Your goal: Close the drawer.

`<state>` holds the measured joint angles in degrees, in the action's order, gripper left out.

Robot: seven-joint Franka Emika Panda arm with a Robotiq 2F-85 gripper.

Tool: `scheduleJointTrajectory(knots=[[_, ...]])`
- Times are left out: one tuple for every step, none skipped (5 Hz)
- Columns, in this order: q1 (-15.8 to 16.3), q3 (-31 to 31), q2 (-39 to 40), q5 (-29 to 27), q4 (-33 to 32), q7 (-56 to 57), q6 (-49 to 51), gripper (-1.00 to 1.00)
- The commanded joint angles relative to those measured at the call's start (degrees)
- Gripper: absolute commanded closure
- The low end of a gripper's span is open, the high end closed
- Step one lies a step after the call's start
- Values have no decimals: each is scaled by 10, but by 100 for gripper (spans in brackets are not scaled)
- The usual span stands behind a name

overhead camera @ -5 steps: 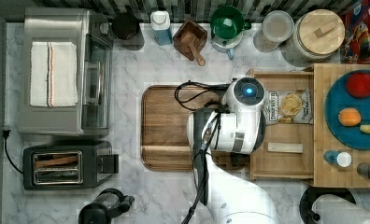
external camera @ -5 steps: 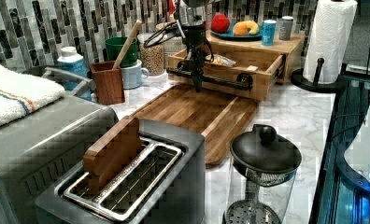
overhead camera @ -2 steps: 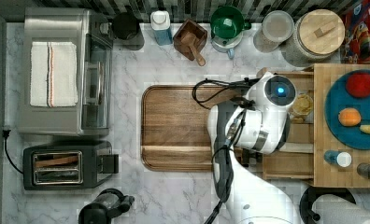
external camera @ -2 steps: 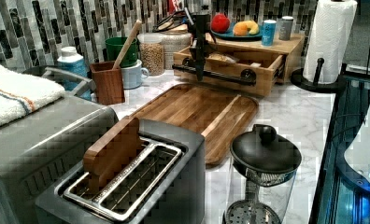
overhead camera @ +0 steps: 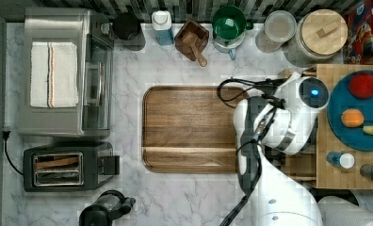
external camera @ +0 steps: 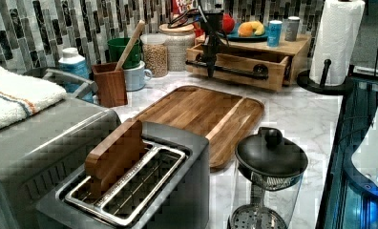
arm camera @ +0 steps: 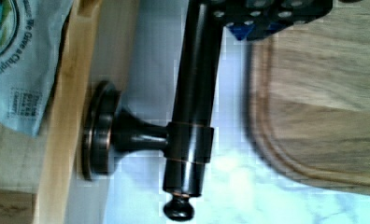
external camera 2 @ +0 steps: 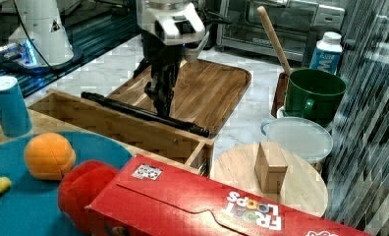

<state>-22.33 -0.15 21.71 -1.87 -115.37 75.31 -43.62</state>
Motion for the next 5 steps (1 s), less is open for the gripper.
scheduleJointTrajectory(knots=[[-111,-76,55,19,182,123,25,100],[-135,-72,109,9,258,164,39,100],[-141,-73,111,-1,259,165,47,100],[-126,-84,71,-3,208,112,55,100],[-122,-89,71,-6,208,115,55,100]])
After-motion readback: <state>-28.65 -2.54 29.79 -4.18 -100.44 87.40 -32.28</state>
